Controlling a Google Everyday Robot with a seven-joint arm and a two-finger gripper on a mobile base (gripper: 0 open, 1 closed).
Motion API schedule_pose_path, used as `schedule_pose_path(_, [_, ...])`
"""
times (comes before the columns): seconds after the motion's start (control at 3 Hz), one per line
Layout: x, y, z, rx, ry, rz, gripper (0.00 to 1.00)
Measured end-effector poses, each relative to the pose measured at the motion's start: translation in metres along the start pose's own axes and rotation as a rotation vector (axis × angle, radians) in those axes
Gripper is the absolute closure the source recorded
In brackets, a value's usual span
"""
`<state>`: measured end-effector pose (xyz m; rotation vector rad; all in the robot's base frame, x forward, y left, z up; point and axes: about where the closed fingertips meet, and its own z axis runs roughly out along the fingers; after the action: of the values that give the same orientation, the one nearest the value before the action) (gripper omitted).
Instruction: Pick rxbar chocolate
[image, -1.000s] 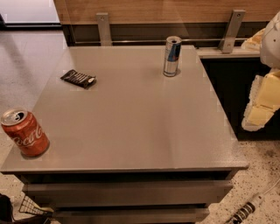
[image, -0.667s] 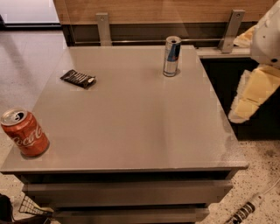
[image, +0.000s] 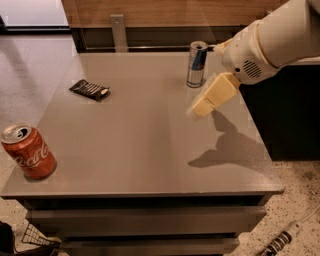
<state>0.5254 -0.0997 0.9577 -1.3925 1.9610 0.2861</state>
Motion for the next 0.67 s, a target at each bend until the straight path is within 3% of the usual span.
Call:
schedule_pose_path(0.33, [-0.036,0.004,0.041,-0.031,-0.221,0.065,0.0])
schedule_pose_path(0.67, [-0.071,-0.006,0.072,-0.01,-0.414,0.09,0.0])
